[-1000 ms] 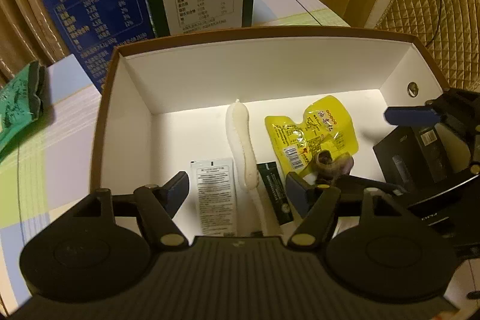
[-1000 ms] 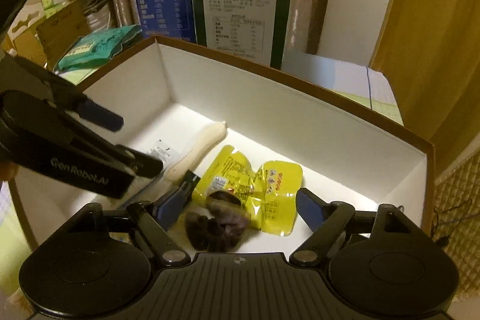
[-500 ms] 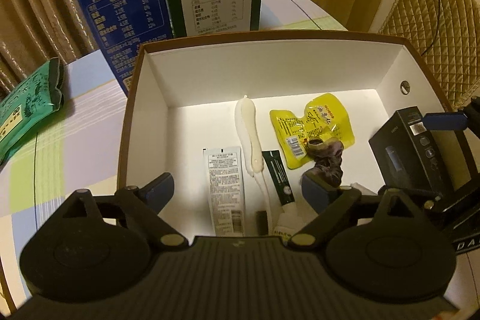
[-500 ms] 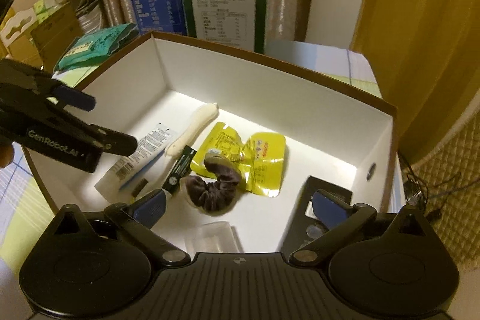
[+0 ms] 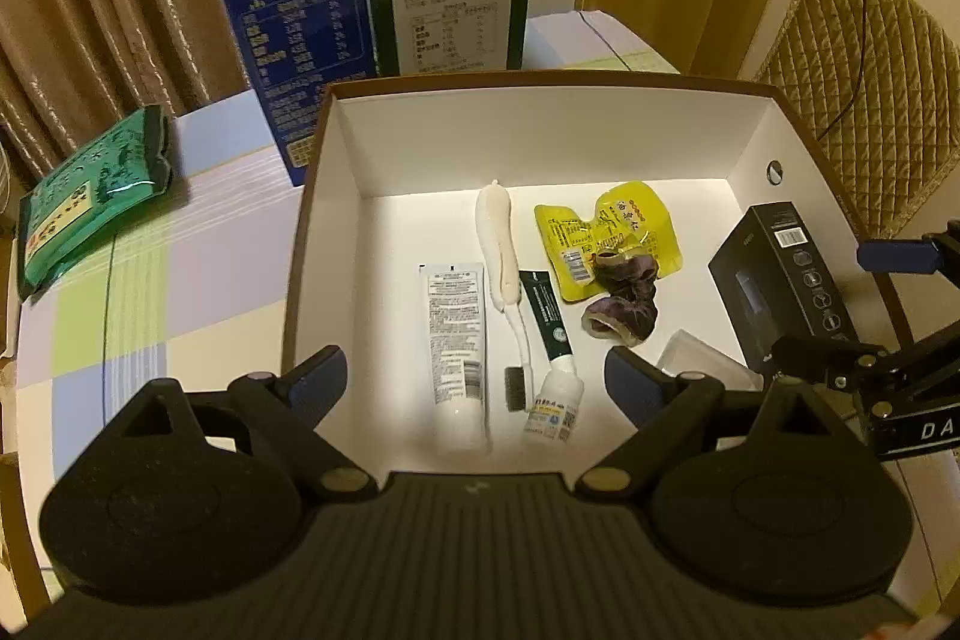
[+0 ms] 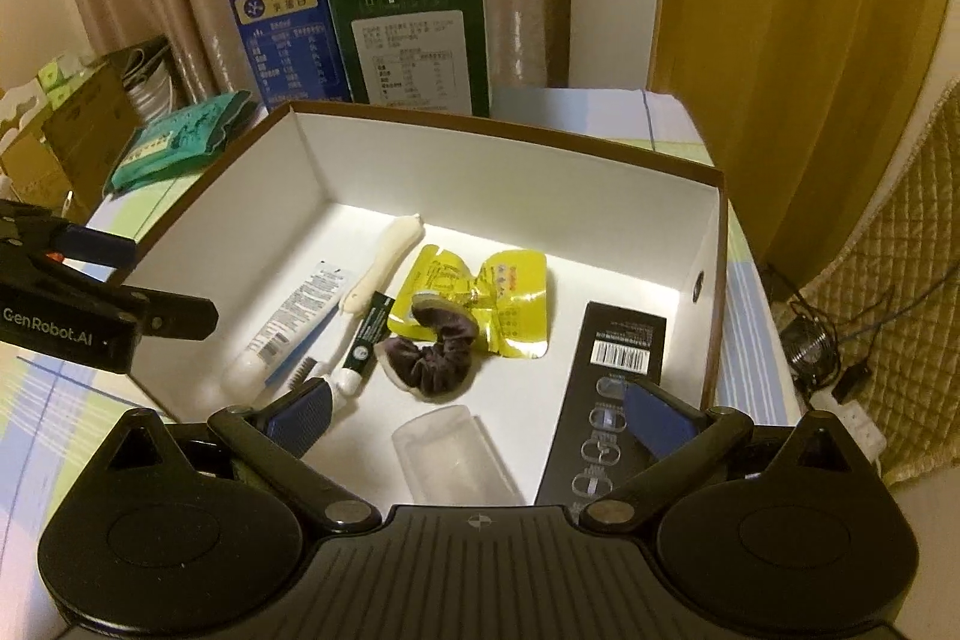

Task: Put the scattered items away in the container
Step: 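Withdraw both grippers from the box toward the swab bag and floss box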

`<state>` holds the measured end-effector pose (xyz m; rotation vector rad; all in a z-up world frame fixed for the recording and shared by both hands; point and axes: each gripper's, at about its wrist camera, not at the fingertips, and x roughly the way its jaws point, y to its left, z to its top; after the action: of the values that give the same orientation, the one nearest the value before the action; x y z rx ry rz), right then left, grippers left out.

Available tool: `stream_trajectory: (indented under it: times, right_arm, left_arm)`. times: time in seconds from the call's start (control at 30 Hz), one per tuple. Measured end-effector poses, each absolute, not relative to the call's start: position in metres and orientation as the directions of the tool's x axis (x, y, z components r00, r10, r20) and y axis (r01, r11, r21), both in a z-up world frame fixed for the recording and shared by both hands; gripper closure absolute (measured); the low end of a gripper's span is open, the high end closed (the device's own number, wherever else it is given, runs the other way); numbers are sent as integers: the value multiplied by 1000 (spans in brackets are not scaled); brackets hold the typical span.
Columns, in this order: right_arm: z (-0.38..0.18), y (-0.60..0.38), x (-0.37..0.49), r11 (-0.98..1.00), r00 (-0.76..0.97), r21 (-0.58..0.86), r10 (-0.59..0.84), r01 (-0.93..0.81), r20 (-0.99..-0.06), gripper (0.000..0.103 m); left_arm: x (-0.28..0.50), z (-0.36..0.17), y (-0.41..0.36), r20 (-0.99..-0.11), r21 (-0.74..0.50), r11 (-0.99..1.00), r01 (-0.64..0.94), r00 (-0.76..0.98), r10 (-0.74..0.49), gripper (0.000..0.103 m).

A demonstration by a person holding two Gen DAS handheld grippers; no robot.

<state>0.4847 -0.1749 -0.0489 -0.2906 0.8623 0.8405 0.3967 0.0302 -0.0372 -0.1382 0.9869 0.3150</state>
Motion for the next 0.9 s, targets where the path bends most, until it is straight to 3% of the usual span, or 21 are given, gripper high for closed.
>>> stream_trajectory:
  times: [0.3,0.9]
  right_arm:
    - [-35,-186,454,674,380,118,543,-729,-749,2]
    - [-25,-200,394,671,378,117,543,-732,-750,2]
  left_arm:
    - [368,-21,14,-819,65,945,-321,524,234,12]
    - [294,-14,-4,-804,15,920,-391,543,243,12]
